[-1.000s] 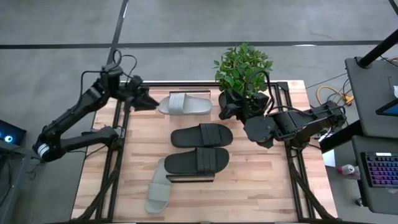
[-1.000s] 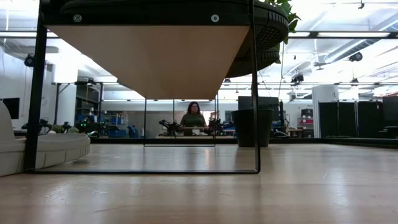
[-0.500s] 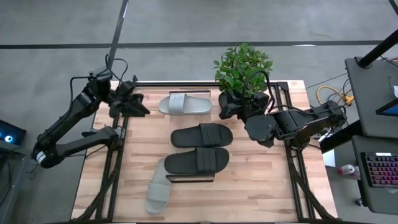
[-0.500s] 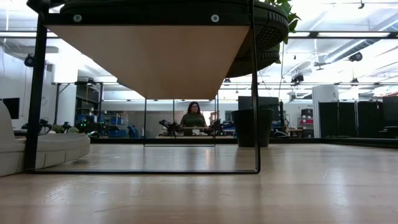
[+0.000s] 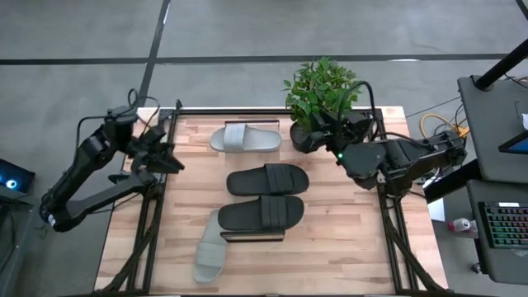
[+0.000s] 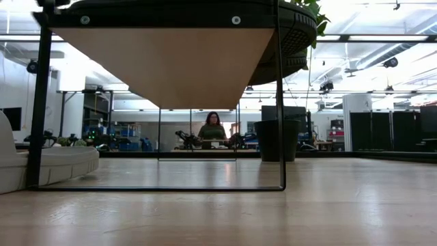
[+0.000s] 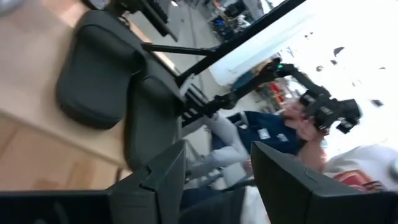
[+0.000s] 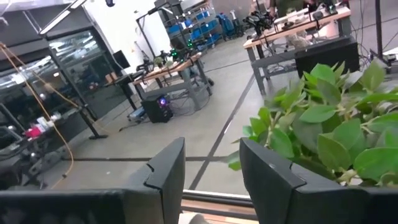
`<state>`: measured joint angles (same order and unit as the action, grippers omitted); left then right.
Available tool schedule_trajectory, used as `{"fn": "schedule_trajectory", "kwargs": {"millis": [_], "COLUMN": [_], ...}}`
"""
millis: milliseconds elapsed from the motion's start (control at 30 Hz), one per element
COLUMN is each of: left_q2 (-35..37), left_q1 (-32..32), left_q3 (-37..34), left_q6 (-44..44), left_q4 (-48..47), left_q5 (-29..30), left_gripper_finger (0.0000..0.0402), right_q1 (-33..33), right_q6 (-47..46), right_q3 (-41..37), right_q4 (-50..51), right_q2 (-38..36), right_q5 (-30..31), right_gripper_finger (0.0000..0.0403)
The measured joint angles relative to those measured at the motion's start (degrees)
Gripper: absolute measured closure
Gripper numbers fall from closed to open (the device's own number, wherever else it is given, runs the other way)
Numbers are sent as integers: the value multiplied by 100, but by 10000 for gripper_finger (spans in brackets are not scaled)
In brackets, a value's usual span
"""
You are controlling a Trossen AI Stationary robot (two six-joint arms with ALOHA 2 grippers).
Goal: Pick and place slides into the shelf
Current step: Put the gray slipper on the shelf
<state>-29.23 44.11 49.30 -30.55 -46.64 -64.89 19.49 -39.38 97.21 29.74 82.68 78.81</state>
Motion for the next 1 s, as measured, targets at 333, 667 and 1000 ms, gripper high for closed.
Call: {"fn": "schedule_trajectory", "kwargs": {"millis": [333, 667, 1000], "left_q2": [-45, -1255, -2336], "left_q1": [-487, -592, -1530], "left_q3": [321, 2209, 3633], "left_q6": [522, 1872, 2768], "left_q4": [-299, -183, -694], "left_q5": [1171, 1952, 3391], "left_gripper_finger": [235, 235, 235], "right_q1": [0, 0, 0], "right_q6": [304, 302, 390], "right_q3": [0, 0, 0], "right_q4": [2, 1, 4], "right_q2": [-75, -75, -79], "right_q5": [-231, -252, -250], "right_gripper_finger": [259, 259, 259]}}
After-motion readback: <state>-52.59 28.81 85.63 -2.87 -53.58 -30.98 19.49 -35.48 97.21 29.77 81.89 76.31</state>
